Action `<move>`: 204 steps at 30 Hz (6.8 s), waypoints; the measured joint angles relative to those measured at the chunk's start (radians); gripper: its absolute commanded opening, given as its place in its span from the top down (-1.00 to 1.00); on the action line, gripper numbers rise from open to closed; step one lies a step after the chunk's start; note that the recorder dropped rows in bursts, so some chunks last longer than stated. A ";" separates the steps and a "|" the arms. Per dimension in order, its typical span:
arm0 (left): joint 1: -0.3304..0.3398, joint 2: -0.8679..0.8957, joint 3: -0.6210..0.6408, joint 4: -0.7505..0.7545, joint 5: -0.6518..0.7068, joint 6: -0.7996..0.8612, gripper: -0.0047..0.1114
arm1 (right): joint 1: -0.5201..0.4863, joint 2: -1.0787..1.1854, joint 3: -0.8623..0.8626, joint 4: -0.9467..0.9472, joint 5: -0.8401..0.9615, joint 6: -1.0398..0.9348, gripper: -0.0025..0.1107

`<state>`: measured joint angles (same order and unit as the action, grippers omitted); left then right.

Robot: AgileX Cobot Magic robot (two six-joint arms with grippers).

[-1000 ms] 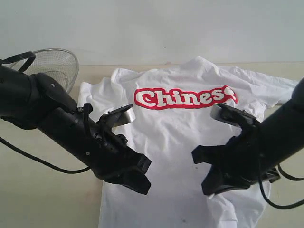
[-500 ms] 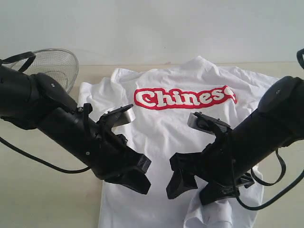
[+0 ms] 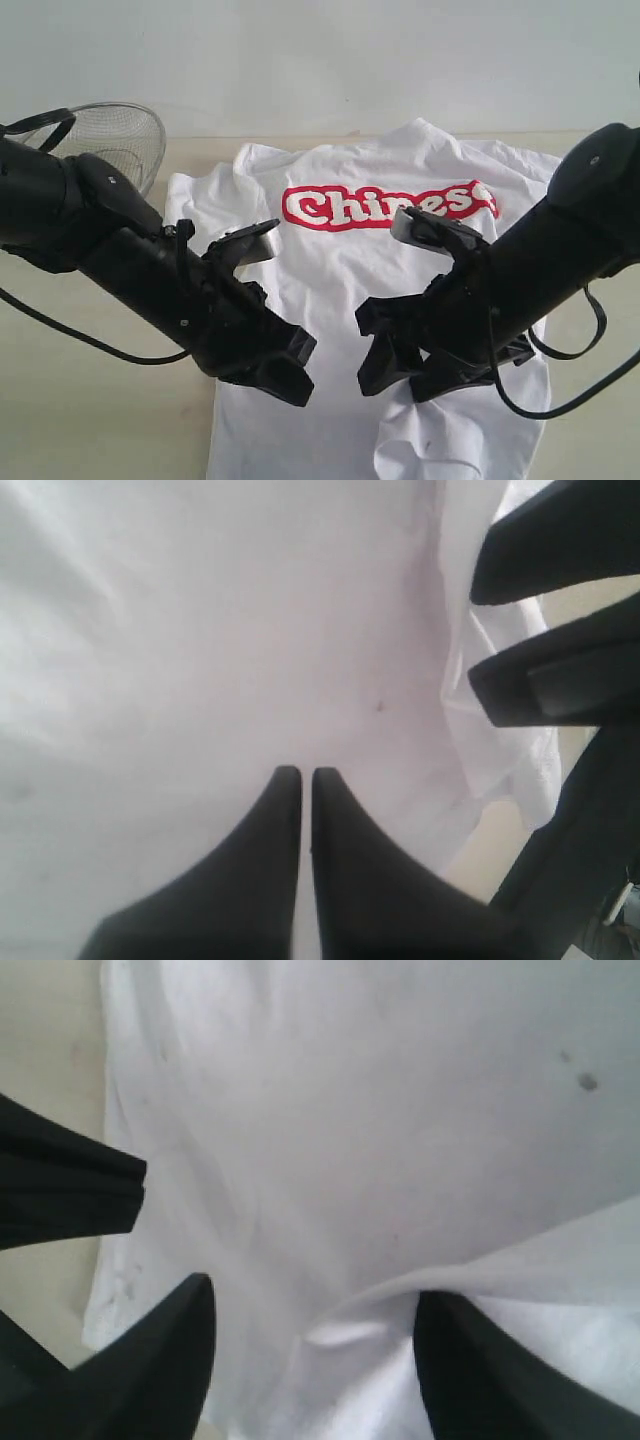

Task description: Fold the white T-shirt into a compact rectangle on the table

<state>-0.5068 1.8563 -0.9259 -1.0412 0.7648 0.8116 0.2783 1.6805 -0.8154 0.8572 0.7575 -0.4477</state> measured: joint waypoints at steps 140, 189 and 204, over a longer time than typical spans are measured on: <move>0.000 0.141 0.000 0.059 0.008 -0.050 0.84 | -0.224 -0.535 0.135 -0.833 0.216 0.709 0.96; 0.000 0.141 0.000 0.078 0.058 -0.050 0.84 | -0.336 -0.544 0.133 -0.857 0.364 0.526 0.96; 0.000 -0.019 0.051 0.079 0.234 -0.060 0.84 | -0.336 -0.437 0.131 -0.678 0.332 0.406 0.96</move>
<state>-0.5068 1.8374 -0.8753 -0.9626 0.9991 0.7519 -0.0580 1.2438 -0.6840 0.1793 1.0892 -0.0413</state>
